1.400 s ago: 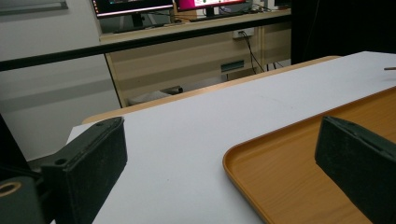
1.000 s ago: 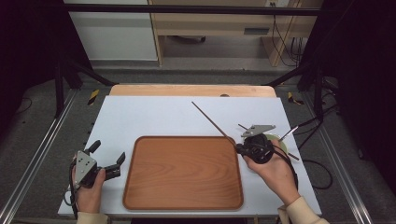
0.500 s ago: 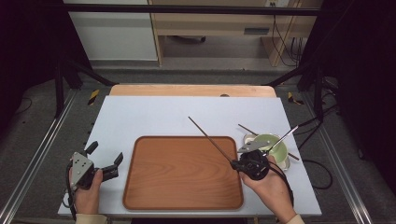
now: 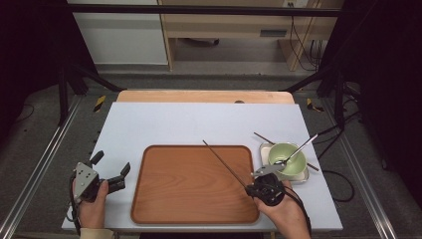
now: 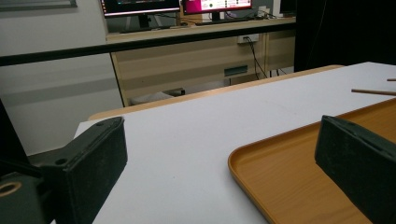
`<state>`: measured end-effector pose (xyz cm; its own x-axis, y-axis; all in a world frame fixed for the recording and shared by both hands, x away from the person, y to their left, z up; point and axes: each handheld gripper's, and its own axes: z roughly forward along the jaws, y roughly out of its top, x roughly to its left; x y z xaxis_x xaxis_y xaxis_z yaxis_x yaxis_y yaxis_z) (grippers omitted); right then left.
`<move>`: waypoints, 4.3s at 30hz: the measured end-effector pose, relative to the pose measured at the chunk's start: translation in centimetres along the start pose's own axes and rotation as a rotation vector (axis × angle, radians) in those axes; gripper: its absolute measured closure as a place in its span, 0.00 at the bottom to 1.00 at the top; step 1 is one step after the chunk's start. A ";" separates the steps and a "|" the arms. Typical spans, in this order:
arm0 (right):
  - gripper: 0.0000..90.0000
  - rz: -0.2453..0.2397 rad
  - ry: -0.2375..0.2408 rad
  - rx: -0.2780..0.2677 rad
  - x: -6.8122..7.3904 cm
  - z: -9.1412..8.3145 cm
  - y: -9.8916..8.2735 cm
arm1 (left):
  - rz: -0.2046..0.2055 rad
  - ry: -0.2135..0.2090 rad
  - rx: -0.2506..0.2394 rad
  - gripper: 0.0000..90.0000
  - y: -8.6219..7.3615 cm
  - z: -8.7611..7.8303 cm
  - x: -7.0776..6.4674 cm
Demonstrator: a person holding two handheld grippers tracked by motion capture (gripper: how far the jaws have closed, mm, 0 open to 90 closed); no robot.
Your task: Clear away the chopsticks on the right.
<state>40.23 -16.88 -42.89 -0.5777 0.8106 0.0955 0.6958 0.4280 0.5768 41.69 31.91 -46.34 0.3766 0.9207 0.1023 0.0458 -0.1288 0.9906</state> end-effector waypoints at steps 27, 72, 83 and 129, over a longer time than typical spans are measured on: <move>0.89 0.048 0.010 0.064 0.6 1.7 -1.2 | -0.002 -0.010 -0.007 0.02 0.1 0.0 0.0; 0.19 -0.037 -0.295 -0.495 -4.7 -6.8 -4.3 | 0.003 -0.006 0.017 0.02 -0.3 0.3 0.1; 0.22 0.060 -0.424 -0.504 -8.3 -9.8 -7.6 | -0.004 -0.007 0.017 0.02 -0.5 0.4 0.0; 0.69 -0.032 -0.288 0.015 -19.8 -6.8 -5.2 | 0.030 -0.002 0.025 0.02 -0.4 0.3 0.0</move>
<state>45.16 -37.86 -42.29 -0.4564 0.8756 -0.1582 0.6865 0.4596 0.5635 41.97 31.81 -46.74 0.3804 0.9154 0.1317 0.0577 -0.1657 0.9845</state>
